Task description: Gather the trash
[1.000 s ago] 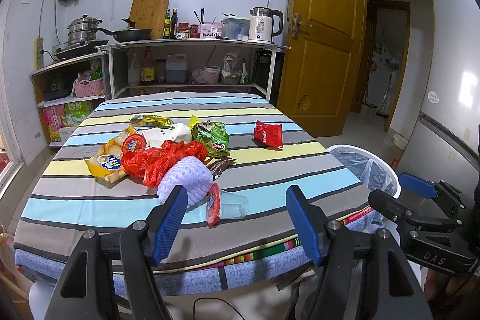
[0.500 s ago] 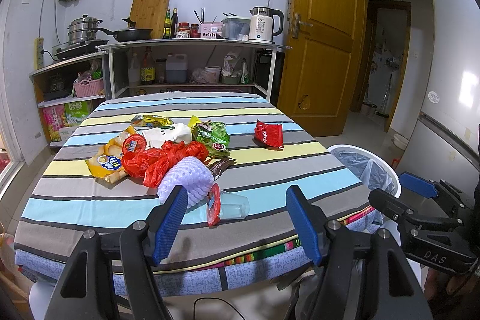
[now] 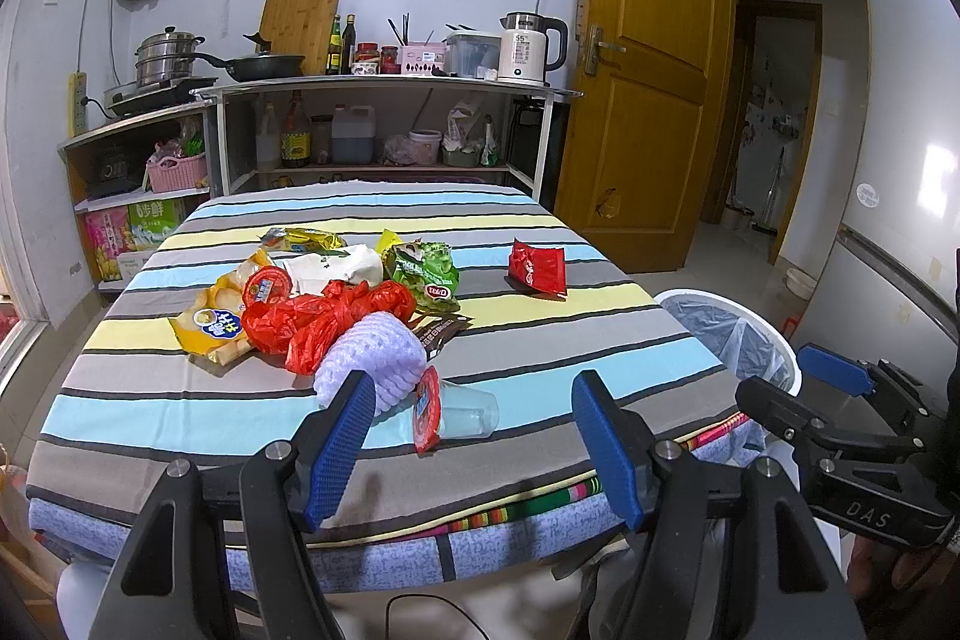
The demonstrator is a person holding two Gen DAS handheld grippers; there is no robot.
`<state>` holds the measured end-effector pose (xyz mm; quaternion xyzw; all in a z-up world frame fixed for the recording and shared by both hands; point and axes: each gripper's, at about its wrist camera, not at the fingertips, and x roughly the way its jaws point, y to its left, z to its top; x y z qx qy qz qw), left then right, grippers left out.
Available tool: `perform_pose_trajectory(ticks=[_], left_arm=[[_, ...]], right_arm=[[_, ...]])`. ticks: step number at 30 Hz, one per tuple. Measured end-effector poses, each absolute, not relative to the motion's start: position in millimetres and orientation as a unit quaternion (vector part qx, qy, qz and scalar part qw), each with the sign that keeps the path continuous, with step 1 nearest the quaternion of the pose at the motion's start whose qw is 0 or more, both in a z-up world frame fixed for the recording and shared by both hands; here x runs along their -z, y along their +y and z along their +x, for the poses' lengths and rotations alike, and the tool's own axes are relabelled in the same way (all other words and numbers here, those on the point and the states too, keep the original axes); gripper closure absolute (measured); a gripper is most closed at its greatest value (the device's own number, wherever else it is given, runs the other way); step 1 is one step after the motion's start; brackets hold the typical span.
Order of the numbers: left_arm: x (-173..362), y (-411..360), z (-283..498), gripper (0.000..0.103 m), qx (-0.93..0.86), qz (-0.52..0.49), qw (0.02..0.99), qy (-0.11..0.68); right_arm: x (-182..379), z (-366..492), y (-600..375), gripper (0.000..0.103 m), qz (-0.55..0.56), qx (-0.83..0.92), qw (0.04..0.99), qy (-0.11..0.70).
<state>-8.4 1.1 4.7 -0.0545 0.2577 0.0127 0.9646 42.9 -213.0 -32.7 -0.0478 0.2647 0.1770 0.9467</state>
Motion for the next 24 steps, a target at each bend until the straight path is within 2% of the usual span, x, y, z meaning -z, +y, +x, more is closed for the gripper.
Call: perform_pose_trajectory(ticks=[17, 24], left_arm=[[-5, 0, -6, 0.035, -0.023, -0.048, 0.966, 0.252], [-2, 26, 0, 0.035, -0.045, -0.074, 0.965, 0.248]], right_arm=[[36, 51, -207, 0.026, -0.055, -0.183, 0.945, 0.266], [37, 60, -195, 0.026, -0.063, -0.202, 0.942, 0.262]])
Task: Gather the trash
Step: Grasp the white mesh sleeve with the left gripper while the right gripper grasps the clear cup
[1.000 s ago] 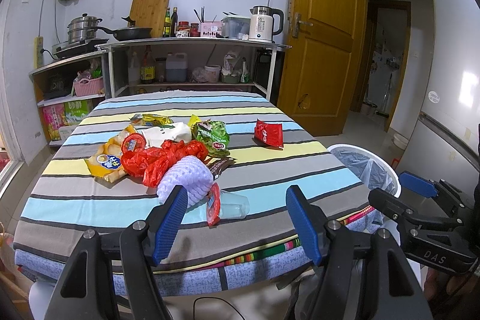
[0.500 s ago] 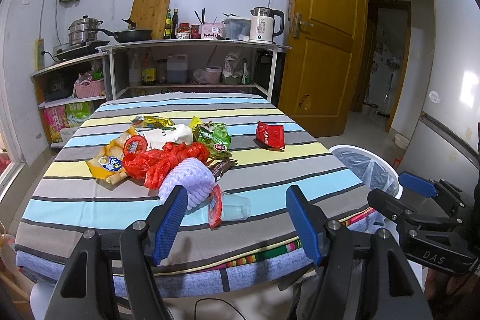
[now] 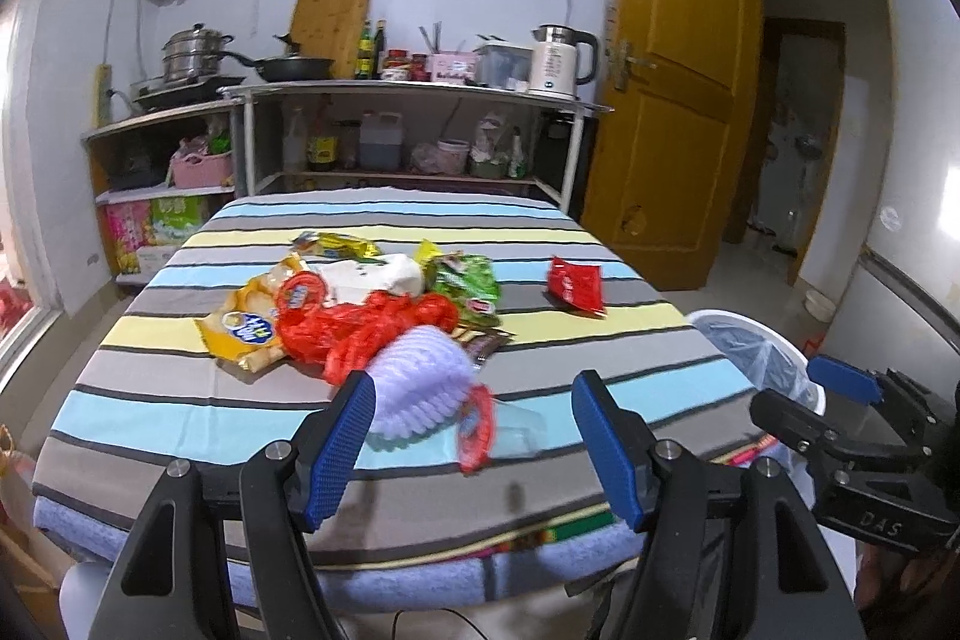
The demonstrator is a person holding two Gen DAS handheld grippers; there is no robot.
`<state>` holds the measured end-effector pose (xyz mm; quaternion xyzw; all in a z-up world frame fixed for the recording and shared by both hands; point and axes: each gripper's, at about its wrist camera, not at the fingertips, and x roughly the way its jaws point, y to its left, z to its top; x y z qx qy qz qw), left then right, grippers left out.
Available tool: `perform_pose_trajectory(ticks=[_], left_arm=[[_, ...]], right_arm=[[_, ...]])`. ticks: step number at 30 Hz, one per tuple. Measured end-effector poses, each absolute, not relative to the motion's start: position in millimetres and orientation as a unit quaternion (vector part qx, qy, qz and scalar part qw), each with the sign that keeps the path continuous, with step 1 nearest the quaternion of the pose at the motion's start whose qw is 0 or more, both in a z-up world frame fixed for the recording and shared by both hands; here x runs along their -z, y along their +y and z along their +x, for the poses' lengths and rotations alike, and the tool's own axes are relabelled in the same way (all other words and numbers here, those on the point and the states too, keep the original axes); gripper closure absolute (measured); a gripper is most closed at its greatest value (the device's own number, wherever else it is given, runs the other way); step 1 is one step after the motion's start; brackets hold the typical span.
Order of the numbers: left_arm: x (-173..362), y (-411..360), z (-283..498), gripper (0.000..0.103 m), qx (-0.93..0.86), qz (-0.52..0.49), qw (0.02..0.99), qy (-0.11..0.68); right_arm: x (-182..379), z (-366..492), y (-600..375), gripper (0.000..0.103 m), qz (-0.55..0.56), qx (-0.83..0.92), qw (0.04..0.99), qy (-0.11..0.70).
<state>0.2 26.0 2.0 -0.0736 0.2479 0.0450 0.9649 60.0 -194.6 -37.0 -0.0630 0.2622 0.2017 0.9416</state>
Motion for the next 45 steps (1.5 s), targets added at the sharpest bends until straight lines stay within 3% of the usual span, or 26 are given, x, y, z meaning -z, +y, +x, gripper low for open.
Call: perform_pose_trajectory(ticks=[21, 25, 31, 45], left_arm=[[40, 63, 75, 0.036, -0.030, -0.092, 0.943, 0.317], [45, 67, 88, 0.053, -0.025, -0.104, 0.937, 0.333], [46, 74, 83, 0.069, -0.021, -0.121, 0.936, 0.330], [37, 109, 45, 0.074, -0.049, -0.154, 0.934, 0.319]], right_arm=[[57, 98, -155, 0.026, -0.077, -0.231, 0.923, 0.298], [61, 102, -153, 0.026, -0.078, -0.230, 0.921, 0.306], [63, 105, -147, 0.026, -0.081, -0.241, 0.917, 0.308], [75, 114, -97, 0.026, -0.112, -0.343, 0.877, 0.318]])
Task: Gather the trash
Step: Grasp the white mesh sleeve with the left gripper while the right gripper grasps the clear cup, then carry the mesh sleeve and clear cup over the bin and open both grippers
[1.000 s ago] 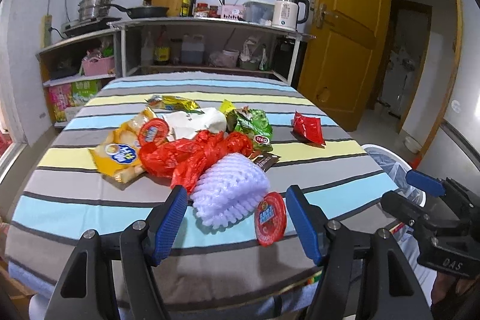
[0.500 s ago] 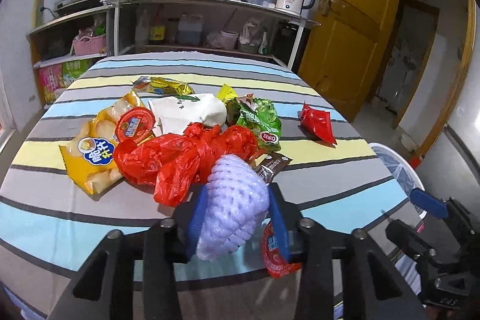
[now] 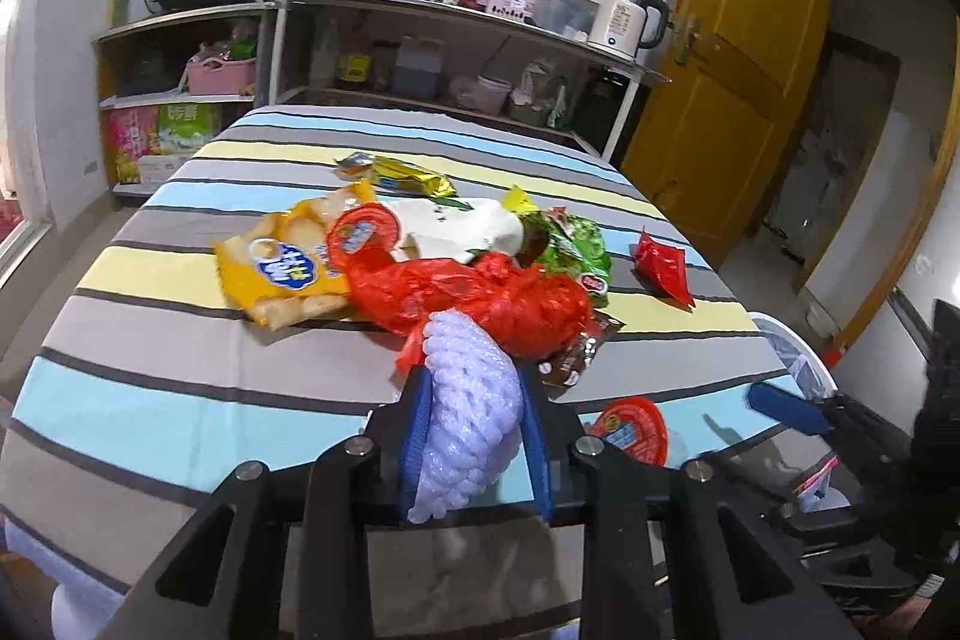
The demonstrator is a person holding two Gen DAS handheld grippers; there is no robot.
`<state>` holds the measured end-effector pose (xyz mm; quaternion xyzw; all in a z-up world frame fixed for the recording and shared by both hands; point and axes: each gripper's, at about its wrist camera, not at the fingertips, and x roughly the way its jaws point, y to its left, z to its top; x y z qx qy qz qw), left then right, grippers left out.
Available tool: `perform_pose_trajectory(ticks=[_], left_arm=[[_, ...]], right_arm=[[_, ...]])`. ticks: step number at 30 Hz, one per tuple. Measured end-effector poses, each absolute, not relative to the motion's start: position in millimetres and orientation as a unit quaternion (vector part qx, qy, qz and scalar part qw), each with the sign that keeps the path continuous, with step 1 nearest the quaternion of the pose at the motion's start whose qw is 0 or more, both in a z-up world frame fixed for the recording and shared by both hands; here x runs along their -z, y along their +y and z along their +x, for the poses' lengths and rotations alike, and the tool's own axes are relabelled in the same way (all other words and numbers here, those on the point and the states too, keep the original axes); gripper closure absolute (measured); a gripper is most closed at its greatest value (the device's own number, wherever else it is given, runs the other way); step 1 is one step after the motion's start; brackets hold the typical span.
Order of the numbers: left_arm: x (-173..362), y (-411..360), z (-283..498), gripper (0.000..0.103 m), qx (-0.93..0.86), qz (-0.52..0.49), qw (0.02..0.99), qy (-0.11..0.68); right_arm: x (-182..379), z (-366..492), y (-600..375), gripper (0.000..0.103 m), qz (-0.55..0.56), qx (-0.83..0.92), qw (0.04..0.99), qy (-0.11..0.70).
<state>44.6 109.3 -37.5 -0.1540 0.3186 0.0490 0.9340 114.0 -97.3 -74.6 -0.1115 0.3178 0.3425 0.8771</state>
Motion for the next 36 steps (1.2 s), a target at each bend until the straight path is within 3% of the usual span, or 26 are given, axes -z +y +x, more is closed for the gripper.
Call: perform_pose_trajectory(ticks=[8, 14, 36], left_arm=[[37, 115, 39, 0.074, -0.050, -0.155, 0.934, 0.318], [37, 114, 38, 0.074, -0.047, -0.153, 0.934, 0.319], [5, 15, 91, 0.074, 0.068, -0.093, 0.944, 0.310]], right_arm=[[94, 128, -62, 0.028, -0.144, -0.385, 0.843, 0.346], [97, 131, -57, 0.070, -0.132, -0.400, 0.832, 0.362], [59, 145, -177, 0.071, -0.024, -0.290, 0.895, 0.339]])
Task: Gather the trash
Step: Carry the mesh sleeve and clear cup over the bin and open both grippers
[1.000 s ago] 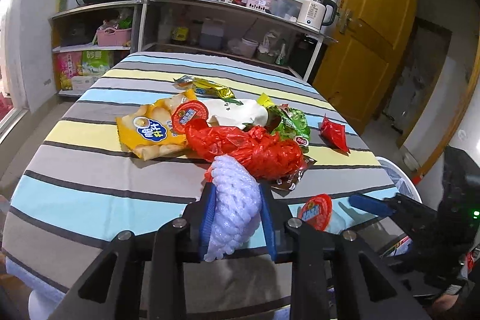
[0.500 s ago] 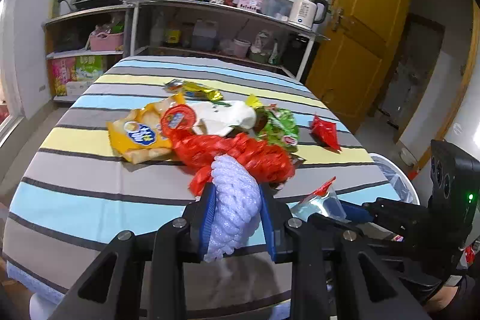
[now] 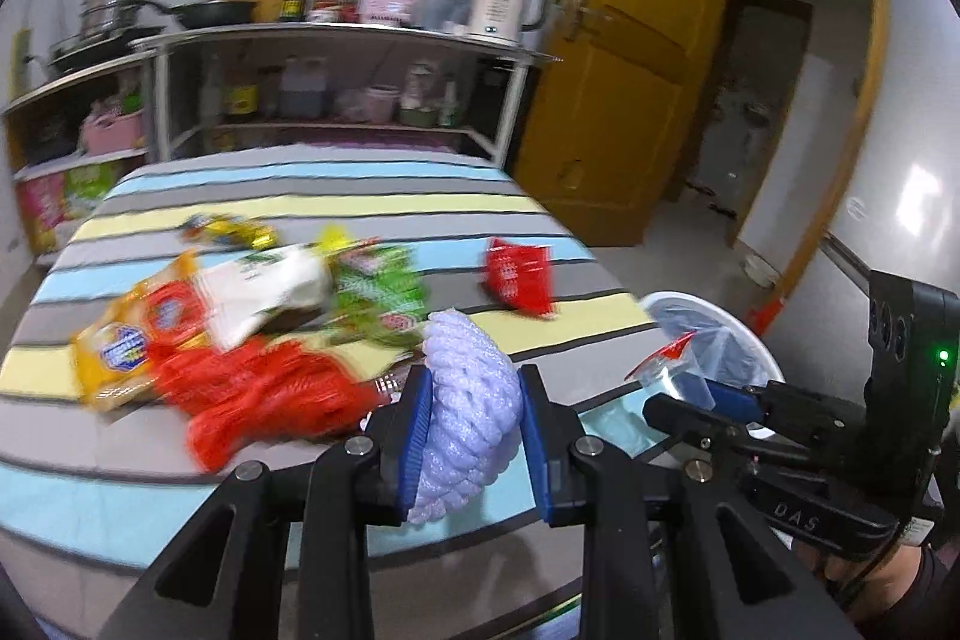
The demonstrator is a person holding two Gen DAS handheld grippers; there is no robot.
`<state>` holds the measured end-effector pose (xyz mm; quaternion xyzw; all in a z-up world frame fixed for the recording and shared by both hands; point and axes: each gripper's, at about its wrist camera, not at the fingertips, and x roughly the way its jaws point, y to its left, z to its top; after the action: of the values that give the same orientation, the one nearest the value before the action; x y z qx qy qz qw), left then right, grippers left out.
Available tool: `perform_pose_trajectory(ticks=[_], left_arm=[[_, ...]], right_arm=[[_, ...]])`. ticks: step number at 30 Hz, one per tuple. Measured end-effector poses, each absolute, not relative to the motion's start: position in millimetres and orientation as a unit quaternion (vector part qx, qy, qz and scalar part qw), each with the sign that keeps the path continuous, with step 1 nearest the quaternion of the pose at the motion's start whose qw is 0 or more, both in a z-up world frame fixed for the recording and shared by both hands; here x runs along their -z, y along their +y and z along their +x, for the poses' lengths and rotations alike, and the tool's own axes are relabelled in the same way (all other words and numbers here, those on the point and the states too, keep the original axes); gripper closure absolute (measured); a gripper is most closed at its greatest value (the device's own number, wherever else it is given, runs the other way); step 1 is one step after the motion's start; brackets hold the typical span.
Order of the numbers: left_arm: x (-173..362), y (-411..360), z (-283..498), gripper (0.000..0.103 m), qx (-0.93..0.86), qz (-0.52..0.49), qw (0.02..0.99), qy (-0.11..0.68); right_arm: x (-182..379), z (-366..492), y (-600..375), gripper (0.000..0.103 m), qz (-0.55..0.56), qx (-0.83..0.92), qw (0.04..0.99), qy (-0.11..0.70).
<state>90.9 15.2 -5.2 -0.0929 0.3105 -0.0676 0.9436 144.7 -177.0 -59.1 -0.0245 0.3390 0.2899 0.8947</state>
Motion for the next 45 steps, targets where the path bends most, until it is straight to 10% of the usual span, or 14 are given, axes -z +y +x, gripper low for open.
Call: perform_pose_trajectory(ticks=[38, 45], left_arm=[[40, -204, 249, 0.064, 0.264, -0.039, 0.885, 0.381], [45, -196, 251, 0.051, 0.260, -0.055, 0.882, 0.388]], right_arm=[[101, 206, -379, 0.070, 0.068, -0.081, 0.912, 0.397], [105, 208, -379, 0.053, 0.069, -0.083, 0.911, 0.399]])
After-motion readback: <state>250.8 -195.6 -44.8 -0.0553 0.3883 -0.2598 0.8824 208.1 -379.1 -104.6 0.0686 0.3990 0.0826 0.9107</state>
